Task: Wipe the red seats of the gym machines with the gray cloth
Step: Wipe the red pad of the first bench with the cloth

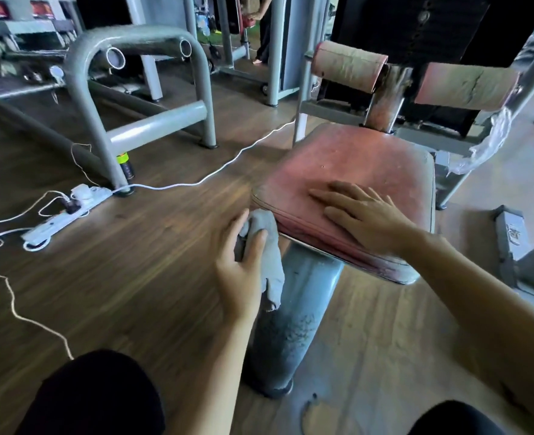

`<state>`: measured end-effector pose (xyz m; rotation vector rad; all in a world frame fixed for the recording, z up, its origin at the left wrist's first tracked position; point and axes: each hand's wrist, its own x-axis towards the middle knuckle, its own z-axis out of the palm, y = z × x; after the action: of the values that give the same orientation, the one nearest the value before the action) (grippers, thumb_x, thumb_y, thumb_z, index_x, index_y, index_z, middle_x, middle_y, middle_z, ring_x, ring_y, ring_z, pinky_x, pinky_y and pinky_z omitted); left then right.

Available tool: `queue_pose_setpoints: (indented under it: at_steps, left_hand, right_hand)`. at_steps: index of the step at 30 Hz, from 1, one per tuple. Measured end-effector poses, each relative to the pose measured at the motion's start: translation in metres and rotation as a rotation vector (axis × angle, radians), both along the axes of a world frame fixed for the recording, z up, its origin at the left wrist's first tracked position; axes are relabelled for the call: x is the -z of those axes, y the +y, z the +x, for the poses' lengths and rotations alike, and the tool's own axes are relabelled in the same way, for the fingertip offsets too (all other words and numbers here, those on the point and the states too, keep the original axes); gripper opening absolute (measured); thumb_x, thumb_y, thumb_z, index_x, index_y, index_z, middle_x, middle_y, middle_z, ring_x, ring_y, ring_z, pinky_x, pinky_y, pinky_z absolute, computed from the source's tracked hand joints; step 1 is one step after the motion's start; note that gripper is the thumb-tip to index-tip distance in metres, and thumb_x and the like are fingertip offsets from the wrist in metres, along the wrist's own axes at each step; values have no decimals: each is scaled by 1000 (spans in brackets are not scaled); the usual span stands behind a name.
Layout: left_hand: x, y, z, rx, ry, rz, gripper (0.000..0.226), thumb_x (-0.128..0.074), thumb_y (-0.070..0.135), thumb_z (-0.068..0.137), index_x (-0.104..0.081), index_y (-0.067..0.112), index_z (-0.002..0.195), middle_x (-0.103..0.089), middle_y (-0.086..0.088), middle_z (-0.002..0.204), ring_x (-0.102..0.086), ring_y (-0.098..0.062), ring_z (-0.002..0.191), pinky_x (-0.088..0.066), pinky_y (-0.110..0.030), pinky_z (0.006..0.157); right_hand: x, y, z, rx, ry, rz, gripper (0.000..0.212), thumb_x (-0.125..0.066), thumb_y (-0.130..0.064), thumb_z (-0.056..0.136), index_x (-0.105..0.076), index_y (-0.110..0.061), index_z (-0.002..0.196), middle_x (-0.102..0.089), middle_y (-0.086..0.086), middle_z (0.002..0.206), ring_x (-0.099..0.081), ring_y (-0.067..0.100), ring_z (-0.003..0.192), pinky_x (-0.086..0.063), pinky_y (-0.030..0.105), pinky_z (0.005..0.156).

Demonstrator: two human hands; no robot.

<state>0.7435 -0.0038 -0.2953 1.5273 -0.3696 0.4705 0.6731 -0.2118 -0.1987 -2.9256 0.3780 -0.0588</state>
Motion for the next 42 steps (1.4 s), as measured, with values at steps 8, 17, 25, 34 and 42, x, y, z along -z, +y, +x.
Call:
queue_pose_setpoints:
  at_steps: [8,17,25,34,42]
  left_hand:
    - [6,-24,-17,111,-109,84,26,-72,15,92,-71,6,116,-67,-5,115,-65,-19,111,-52,-38,96]
    - [0,-18,1,-66,-104,92,17,-76,3,87,-72,1,104,-65,1,101,-64,-13,94,-53,-28,85]
    - [3,0,40,-184,-16,111,14,-77,6,84,-74,0,97,-70,-10,94,-55,8,86,-43,-9,80]
    - [-7,-15,-14,58,14,83,24,-75,-1,85,-73,7,107,-64,14,99,-61,6,98,-46,-13,88]
    - [-6,-36,-49,135,-106,138,15,-73,12,87,-74,9,101,-65,3,104,-65,-18,98,-53,-39,85]
  right_hand:
    - [2,4,0,18,-62,9,41,-27,-60,101,-27,-65,142,-26,-22,155,-25,15,143,-23,44,110]
    - [2,6,0,32,-102,8,42,-29,-60,100,-31,-63,142,-30,-21,152,-29,14,139,-22,42,111]
    - [3,6,2,35,-123,23,42,-28,-59,101,-33,-61,142,-33,-21,151,-30,14,139,-22,42,110]
    - [-1,-5,2,3,-126,123,38,-40,-48,103,-46,-53,140,-38,-18,152,-36,14,140,-27,43,114]
    - [6,-34,-22,-2,-158,45,39,-37,-58,100,-44,-58,138,-40,-26,150,-36,9,139,-27,39,112]
